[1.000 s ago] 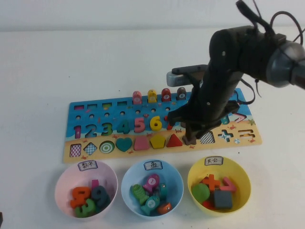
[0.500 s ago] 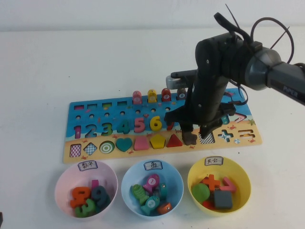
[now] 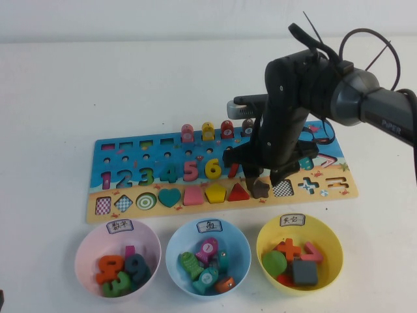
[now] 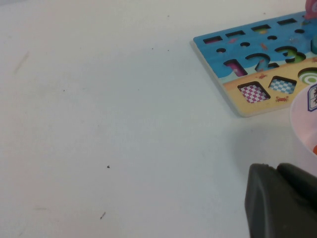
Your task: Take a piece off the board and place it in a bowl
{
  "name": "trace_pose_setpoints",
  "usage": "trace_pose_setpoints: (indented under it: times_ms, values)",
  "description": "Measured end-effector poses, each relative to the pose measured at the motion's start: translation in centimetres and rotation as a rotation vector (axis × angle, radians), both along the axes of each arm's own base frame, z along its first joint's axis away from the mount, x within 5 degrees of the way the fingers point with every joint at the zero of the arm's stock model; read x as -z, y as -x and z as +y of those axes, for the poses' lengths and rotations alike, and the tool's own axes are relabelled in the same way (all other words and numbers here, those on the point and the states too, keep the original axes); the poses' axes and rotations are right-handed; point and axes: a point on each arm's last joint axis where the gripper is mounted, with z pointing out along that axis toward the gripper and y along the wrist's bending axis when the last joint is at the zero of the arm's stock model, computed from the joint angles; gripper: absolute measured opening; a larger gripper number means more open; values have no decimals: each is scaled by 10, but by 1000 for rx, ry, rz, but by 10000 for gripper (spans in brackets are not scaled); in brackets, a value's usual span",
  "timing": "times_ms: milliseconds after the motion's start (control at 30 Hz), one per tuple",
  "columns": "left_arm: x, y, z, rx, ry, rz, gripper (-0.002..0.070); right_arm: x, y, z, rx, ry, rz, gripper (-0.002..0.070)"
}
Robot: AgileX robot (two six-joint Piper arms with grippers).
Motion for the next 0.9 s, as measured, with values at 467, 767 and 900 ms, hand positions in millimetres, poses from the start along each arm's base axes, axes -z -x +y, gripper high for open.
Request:
trace_pose_setpoints:
  times_ms: [467,767,900]
  values:
    - [0,0,0,0,0,0,-4,2,-3,0,-4,4,-30,341]
    - [0,0,0,0,0,0,-4,9,-4,1,-32,13,-19,341]
    - [0,0,0,0,0,0,-4,9,-4,1,-39,14,-20,341]
